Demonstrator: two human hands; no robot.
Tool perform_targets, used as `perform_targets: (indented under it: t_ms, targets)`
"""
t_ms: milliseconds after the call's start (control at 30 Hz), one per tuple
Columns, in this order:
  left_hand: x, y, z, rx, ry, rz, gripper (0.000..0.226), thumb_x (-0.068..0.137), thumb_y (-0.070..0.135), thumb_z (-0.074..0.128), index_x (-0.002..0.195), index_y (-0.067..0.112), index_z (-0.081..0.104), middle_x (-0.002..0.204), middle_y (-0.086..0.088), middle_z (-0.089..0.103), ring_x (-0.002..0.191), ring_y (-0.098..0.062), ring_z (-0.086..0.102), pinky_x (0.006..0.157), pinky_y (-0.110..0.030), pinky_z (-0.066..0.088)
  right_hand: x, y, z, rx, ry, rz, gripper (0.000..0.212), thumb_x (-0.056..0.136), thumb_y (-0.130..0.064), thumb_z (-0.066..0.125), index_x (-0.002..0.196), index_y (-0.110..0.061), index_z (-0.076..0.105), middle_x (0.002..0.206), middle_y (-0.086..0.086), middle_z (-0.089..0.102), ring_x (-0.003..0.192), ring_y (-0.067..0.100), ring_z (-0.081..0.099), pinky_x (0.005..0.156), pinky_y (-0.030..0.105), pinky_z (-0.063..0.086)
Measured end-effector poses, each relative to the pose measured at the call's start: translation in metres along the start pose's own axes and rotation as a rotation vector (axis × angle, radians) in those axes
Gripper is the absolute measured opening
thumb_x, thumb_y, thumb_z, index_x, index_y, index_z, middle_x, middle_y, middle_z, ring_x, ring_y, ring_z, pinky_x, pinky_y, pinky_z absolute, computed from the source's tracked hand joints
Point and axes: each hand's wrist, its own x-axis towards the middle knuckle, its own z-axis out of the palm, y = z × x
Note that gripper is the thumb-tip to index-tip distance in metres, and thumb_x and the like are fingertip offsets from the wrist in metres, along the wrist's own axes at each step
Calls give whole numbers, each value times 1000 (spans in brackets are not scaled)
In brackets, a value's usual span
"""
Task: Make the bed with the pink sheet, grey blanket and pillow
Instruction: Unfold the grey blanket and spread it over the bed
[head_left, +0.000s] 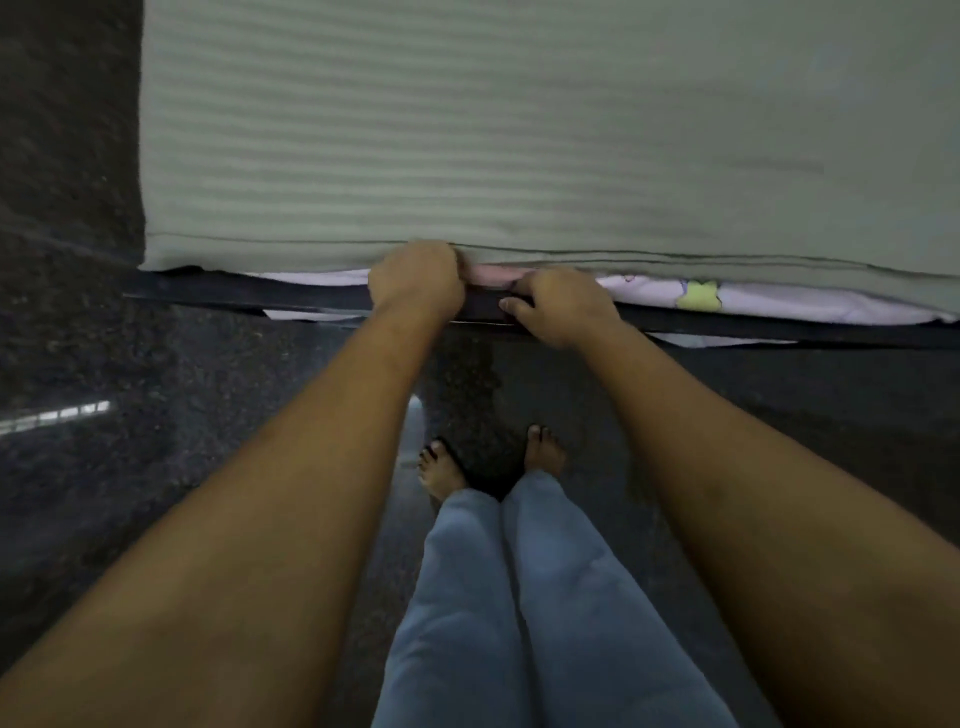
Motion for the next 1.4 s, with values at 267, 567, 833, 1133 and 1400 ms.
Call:
perform_targets:
  t_ms: [267,567,833,1133,1400]
  targets:
    - [-38,72,11,170,216,411,16,62,15,78,72,13,67,66,-9,67,57,-30,64,46,-26,44,-73,66,30,219,544,87,30,84,-15,51,106,-9,71,99,13,71,87,32,66,71,38,54]
    - [-19,163,22,16,255,821,31,81,6,57,111,12,61,111,-9,62,102,-32,55,70,-41,47,-94,160,6,53,414,463,35,93,-30,45,90,-8,71,88,21,68,88,38,62,76,39,43]
    - [-9,196,2,-375,-88,661,19,85,20,57,101,19,67,95,-7,70,89,-25,65,78,-35,50,-64,156,-96,165,-521,456,35,94,-33,53,107,-4,67,78,11,71,82,25,69,67,30,51]
    - [56,158,-15,-535,442,133,54,95,21,44,146,16,27,154,-6,27,143,-24,18,115,-44,17,21,103,-79,170,482,110,47,97,-33,41,143,-22,39,153,5,32,140,25,28,113,38,19]
    - [49,182,26,-81,209,191,62,96,53,17,151,26,8,160,1,4,147,-21,-1,113,-55,-2,-7,255,-46,41,476,527,65,90,-58,21,145,-26,34,151,6,35,138,34,30,112,50,21]
